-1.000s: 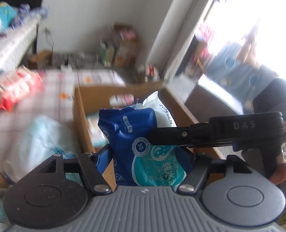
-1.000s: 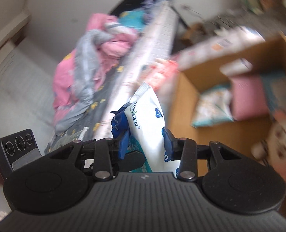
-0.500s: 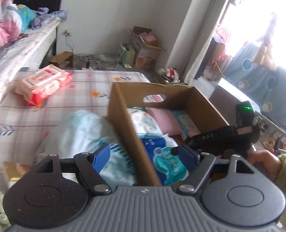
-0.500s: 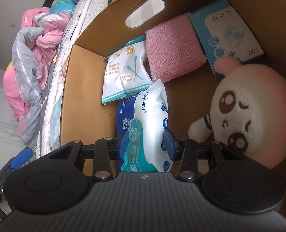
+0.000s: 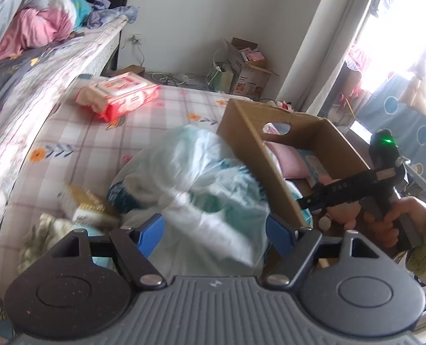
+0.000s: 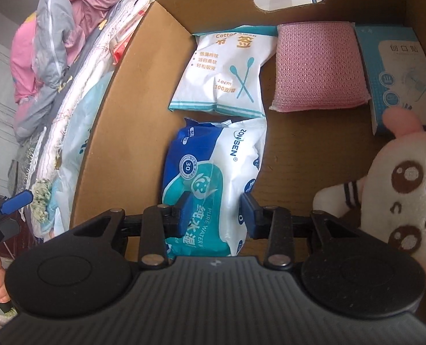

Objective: Organize soft objects
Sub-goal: 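Open the right tool to release the wet-wipes pack, then withdraw the right tool from the box toward the pile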

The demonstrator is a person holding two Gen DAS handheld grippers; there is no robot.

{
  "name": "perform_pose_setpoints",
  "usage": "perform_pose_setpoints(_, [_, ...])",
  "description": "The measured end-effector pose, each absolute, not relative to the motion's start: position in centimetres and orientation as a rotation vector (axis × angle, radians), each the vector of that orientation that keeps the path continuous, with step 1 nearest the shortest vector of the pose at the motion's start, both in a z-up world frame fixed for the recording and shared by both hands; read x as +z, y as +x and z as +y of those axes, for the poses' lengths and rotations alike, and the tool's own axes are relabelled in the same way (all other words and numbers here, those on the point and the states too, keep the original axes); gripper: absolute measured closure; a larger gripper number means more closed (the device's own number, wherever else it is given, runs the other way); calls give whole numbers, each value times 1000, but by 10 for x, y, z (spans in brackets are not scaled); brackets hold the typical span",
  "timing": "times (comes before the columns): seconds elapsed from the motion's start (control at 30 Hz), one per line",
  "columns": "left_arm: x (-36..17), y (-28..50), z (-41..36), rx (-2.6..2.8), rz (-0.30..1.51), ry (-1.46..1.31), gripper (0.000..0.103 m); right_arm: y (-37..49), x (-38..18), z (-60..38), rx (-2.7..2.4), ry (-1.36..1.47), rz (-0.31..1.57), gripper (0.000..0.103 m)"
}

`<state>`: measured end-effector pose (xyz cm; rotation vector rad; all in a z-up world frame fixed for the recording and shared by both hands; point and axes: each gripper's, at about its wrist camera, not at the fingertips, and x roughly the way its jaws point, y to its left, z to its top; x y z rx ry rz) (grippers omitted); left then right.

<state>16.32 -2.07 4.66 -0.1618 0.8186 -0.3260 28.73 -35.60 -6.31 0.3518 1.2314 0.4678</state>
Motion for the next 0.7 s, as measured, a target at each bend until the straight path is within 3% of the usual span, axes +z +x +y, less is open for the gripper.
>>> perform_pose_setpoints(0.07, [45,157,-12,-316,811,-168,24,287,-59,-349,458,330,1226,62])
perform_pose_setpoints(0.2, [42,141,11,-280,789,-174,24,282,-45,-343,421,289,1198,41])
perform_pose_setpoints(0.3, [41,130,29,-250,777,-191,24,268,-32,-360,383,240,1152,34])
perform_pose_setpoints(0.5, [39,104,63,-210,771,-207,24,234,21,-364,312,210,991,33])
perform_pose_setpoints(0.7, [32,88,79,-191,768,-204,25,199,66,-340,474,392,852,33])
